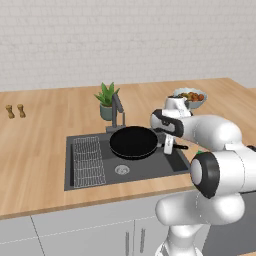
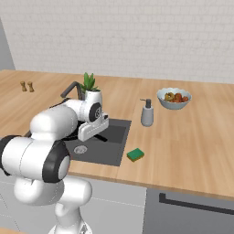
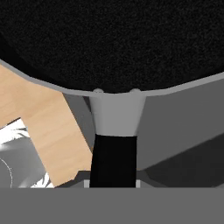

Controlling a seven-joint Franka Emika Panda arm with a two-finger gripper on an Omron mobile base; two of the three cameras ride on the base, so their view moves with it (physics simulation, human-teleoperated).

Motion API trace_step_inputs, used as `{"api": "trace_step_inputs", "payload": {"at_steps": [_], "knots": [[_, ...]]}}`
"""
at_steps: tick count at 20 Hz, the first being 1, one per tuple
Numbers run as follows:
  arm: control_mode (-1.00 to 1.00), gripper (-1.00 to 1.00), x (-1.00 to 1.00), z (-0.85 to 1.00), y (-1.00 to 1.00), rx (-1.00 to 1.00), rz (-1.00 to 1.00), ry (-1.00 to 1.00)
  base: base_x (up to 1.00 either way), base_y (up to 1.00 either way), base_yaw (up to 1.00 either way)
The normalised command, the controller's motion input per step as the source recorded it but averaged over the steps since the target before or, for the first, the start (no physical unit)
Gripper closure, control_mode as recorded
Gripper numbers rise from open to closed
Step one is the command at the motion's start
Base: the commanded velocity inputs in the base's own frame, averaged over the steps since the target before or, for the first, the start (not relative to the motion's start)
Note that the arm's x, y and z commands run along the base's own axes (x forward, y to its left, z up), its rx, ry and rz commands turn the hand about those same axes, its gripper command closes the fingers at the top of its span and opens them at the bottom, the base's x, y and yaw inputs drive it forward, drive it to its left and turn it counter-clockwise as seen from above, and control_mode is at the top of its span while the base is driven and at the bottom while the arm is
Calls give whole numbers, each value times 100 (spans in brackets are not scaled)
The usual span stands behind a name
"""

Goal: Pick the pan and sponge and place them into the sink. Then turn on the water.

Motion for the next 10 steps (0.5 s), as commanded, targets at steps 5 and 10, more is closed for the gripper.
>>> {"api": "trace_step_inputs", "payload": {"at_steps": [5,10], "knots": [[-100,100,6,-29,0,1,5,1,0,0,0],[-100,100,5,-34,0,0,2,0,0,0,0]]}}
